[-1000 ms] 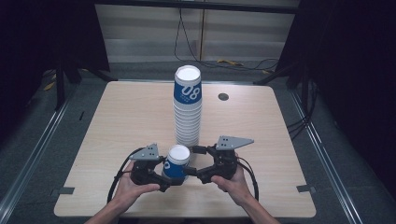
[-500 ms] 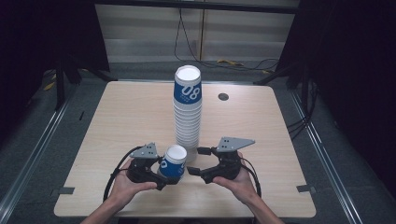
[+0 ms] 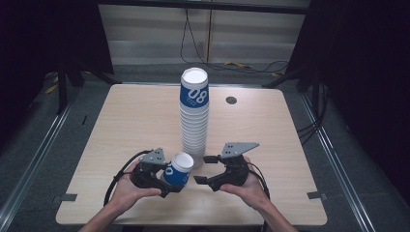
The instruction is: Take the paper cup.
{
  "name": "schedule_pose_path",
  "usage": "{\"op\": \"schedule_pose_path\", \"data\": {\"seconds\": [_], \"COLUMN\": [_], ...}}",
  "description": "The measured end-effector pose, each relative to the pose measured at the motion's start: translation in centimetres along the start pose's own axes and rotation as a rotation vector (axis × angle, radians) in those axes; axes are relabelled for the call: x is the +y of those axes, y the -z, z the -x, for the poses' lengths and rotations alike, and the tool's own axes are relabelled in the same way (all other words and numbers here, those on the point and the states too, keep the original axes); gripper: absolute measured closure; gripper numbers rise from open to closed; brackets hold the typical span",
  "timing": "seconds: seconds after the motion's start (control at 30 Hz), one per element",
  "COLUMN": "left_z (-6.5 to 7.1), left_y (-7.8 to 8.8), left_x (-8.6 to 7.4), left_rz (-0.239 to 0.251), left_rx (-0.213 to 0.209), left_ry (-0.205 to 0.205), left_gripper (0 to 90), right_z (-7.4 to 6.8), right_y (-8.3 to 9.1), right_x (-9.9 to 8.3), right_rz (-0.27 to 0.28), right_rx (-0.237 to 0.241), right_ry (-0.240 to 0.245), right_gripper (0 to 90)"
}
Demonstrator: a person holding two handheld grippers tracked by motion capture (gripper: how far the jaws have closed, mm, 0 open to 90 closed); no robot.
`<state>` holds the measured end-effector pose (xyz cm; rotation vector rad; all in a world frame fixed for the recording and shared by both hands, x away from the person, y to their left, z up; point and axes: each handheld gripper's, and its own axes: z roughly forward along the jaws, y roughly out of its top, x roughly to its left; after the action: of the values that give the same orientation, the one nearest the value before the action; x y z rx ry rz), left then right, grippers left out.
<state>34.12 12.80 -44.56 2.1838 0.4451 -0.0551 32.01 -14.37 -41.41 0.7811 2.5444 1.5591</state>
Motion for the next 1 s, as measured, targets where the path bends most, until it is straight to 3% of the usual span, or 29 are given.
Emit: {"op": "schedule_pose_path", "data": {"seconds": [0.27,0.37,0.43,0.47,0.63,0.67,0.8,1.0], "left_z": [0.1,0.3,0.4,0.6,0.6,0.7,0.9,0.9], "left_y": [0.2,-0.1,-0.2,-0.3,-0.3,-0.4,-0.8,-0.8], "left_x": [0.4,0.7,0.7,0.8,1.0,0.9,0.7,0.7], "left_rz": [-0.026,-0.076,-0.085,-0.119,-0.135,-0.157,-0.183,-0.188], "left_rx": [0.021,0.022,0.021,0.031,0.026,0.023,0.015,0.015], "left_ry": [-0.009,-0.029,-0.04,-0.064,-0.067,-0.074,-0.076,-0.085], "left_gripper": [20.7,20.8,20.8,20.8,20.9,20.9,21.0,21.4], "right_z": [-0.1,-0.1,-0.2,-0.2,0.0,0.0,0.0,-0.4], "right_y": [-0.2,-0.6,-0.7,-0.9,-1.2,-1.2,-1.4,-1.8], "right_x": [0.0,-0.1,-0.2,-0.3,-0.4,-0.4,-0.4,-0.6], "right_rz": [-0.076,-0.107,-0.116,-0.139,-0.181,-0.197,-0.25,-0.31], "right_rx": [-0.015,-0.014,-0.016,-0.015,-0.013,-0.01,0.001,0.024], "right_ry": [0.04,0.054,0.057,0.066,0.081,0.083,0.112,0.14], "right_gripper": [22.8,20.7,20.7,19.9,20.5,26.3,27.0,24.9]}}
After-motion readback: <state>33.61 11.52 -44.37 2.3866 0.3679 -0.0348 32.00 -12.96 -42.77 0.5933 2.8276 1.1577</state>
